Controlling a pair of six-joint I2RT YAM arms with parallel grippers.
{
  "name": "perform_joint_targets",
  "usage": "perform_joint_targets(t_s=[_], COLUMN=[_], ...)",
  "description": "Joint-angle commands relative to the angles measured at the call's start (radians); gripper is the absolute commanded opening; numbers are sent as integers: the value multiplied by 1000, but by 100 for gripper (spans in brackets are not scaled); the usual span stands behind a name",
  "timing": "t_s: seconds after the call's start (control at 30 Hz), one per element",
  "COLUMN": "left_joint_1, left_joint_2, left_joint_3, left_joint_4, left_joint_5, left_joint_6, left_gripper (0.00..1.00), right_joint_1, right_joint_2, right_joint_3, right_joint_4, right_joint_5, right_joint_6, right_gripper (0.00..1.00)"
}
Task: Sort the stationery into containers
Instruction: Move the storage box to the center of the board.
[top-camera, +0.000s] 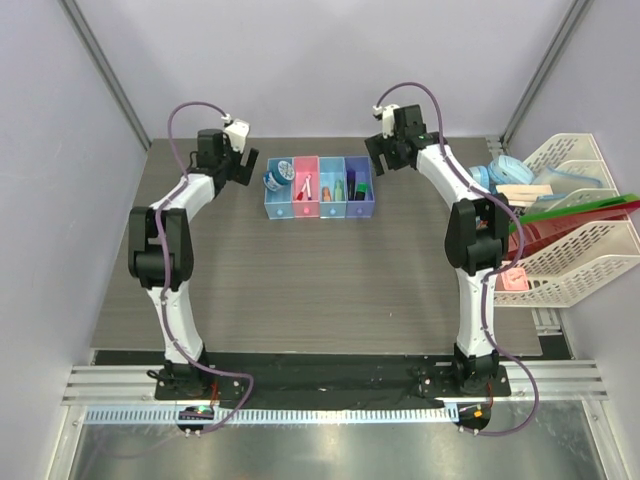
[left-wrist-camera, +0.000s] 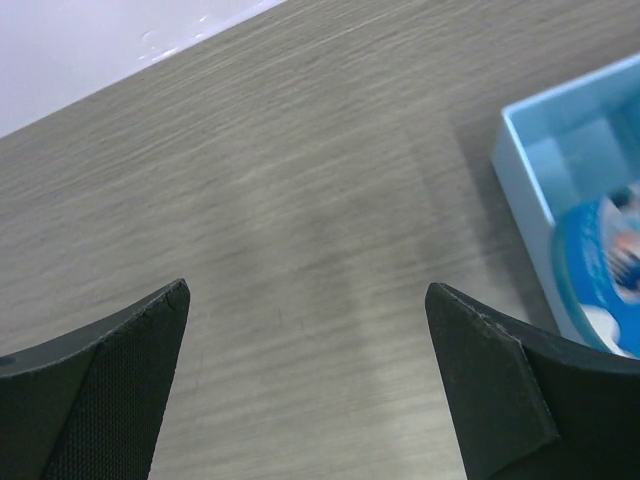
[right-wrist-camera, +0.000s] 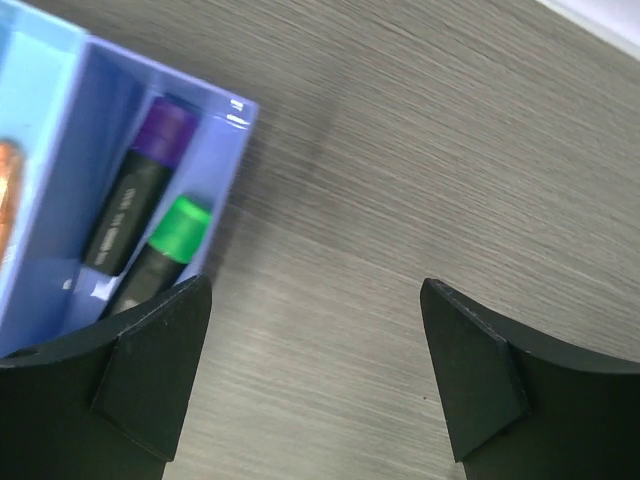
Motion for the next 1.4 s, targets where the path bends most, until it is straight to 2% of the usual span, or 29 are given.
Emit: perform_joint_targets(t_s=[0.0,0.2,0.47,0.87,1.37], left_joint_1=[4,1,-28,-118,-192], left_joint_2=[108,212,265,186,70], left_joint_3=[110,214,237,111,-59], left_joint_4=[-4,-37,-55,-81,-95], left_joint_5=[-32,-24,20,68,103], left_joint_6=[24,32,35,47,30], left_gripper=[100,100,100,100,98], right_joint_1=[-26,-26,-20,6,79], right_joint_2=[47,90,122,61,-93], right_joint_3=[51,85,73,-93,-346], right_joint_4=[46,60,69,124,207], right_joint_5=[-20,-21,-25,-39,-37], right_joint_6=[56,82,102,104,111], right_gripper=[90,89,87,87,86])
